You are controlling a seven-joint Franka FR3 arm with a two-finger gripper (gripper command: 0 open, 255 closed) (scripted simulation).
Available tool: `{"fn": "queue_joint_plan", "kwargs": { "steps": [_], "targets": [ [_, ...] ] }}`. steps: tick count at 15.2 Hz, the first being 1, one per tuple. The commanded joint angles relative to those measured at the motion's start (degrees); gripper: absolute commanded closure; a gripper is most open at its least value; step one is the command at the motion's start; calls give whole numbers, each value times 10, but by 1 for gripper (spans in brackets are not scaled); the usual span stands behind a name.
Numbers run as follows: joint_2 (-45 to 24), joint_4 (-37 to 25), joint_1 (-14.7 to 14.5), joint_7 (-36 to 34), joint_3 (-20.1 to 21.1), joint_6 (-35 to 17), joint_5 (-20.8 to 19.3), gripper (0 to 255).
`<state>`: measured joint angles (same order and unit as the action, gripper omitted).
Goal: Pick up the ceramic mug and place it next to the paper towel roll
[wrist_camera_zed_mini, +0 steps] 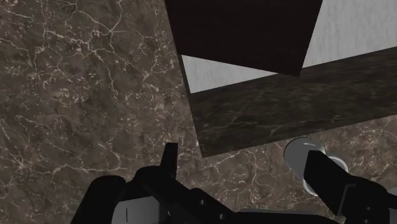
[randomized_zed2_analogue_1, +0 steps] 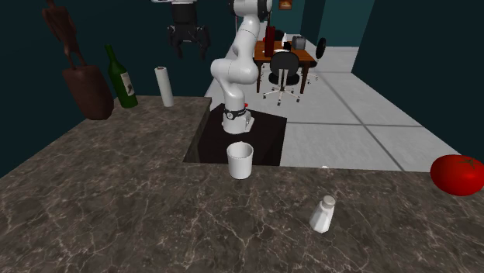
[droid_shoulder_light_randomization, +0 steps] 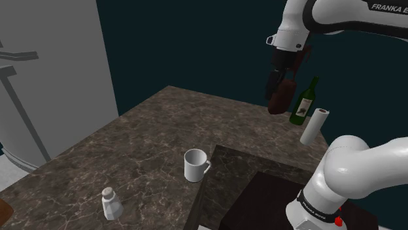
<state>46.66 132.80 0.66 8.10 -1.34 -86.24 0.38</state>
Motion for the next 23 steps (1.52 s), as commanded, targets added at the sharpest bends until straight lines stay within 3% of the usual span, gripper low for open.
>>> {"fn": "queue_joint_plan", "kwargs": {
  "steps": [1, 12, 23],
  "targets": [
    [0, 0, 0, 0, 0, 0, 0, 0],
    [-95, 84, -35, -81, 85, -180, 65, 0],
    [-279, 77, -62, -162, 171, -364, 95, 0]
  ]
}}
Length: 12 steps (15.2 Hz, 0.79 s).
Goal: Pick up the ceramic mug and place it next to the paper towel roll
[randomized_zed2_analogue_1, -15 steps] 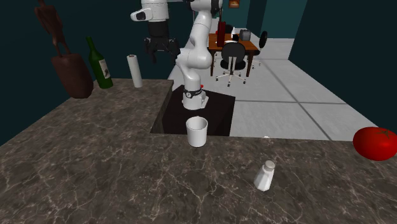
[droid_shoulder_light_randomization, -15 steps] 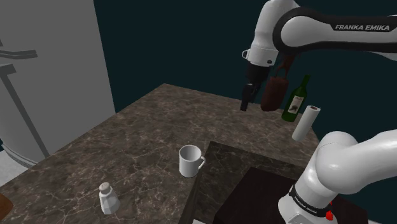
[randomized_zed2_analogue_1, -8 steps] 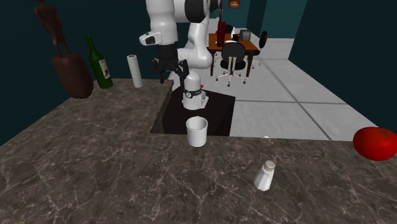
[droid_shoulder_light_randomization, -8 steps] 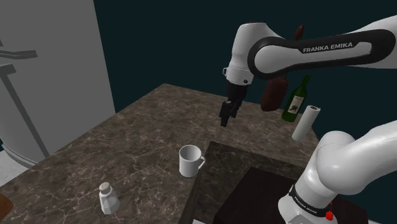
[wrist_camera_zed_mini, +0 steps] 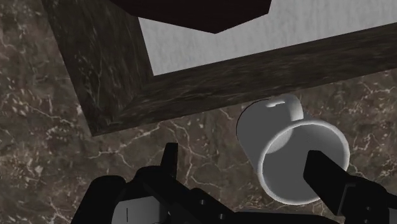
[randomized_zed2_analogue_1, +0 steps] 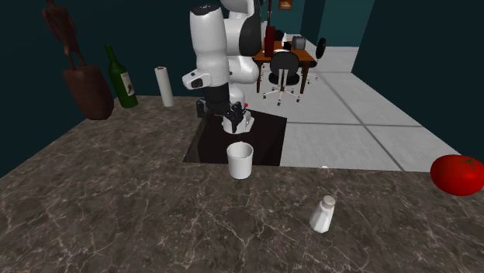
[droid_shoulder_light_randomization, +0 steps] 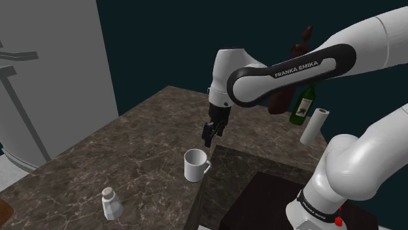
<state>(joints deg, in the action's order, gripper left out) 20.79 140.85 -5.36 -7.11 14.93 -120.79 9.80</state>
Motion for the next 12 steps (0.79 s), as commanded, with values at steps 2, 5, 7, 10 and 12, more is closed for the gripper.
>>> {"fn": "queue_joint_plan", "kwargs": {
  "steps": [2, 5, 7, 10, 12],
  "targets": [
    [-62, -15, -5, -27, 23, -49, -2, 0],
    [-93, -20, -7, -39, 32, -75, -7, 0],
    [-102, -13, -7, -40, 34, -92, -8, 0],
    [-118, -3, -8, -43, 37, -118, -11, 0],
    [-127, 2, -8, -44, 39, -131, -12, 0]
  ]
}}
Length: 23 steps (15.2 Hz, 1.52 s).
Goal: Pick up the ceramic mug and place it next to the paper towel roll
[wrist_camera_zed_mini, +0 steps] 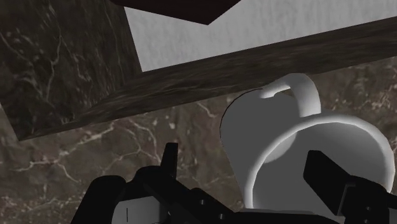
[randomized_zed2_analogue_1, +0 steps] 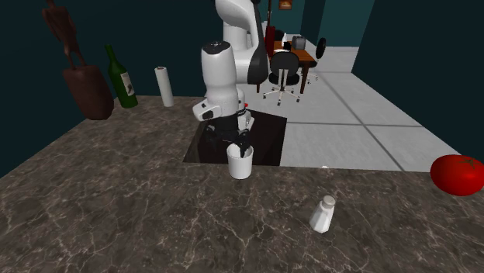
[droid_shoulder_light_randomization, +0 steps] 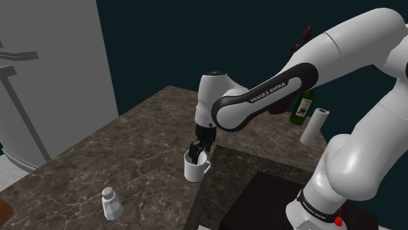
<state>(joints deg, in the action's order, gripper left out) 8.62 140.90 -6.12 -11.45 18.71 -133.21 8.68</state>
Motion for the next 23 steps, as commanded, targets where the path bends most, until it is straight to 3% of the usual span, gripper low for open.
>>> {"fn": "queue_joint_plan", "kwargs": {
  "steps": [1, 7, 8, 17, 23],
  "targets": [
    [-5, 2, 0, -1, 1, -7, -1, 0],
    [-5, 2, 0, -1, 1, -7, -1, 0],
    [-5, 2, 0, -1, 1, -7, -1, 255],
    [-5, 2, 0, -1, 1, -7, -1, 255],
    [26, -19, 0, 2, -3, 44, 4, 255]
  ]
}}
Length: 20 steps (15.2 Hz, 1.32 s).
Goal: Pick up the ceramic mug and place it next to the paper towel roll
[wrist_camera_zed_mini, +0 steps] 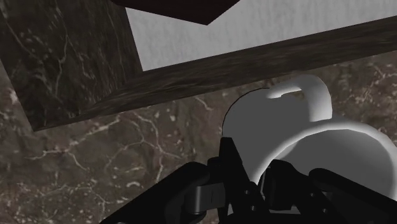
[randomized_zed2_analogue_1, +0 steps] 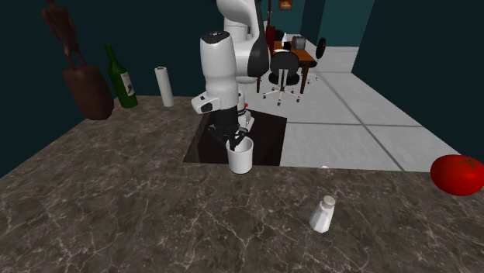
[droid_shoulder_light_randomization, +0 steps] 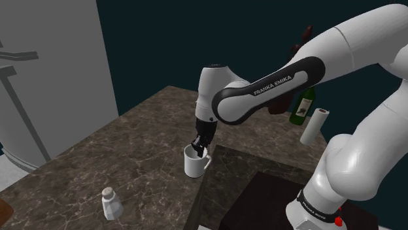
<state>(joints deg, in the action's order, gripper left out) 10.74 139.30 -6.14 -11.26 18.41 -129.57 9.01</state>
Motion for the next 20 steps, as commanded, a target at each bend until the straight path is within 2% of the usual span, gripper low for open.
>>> {"fn": "queue_joint_plan", "kwargs": {
  "steps": [1, 20],
  "targets": [
    [9, -7, 0, 0, -1, 16, 1, 255],
    [68, -104, 1, -1, -15, 171, 3, 255]
  ]
}}
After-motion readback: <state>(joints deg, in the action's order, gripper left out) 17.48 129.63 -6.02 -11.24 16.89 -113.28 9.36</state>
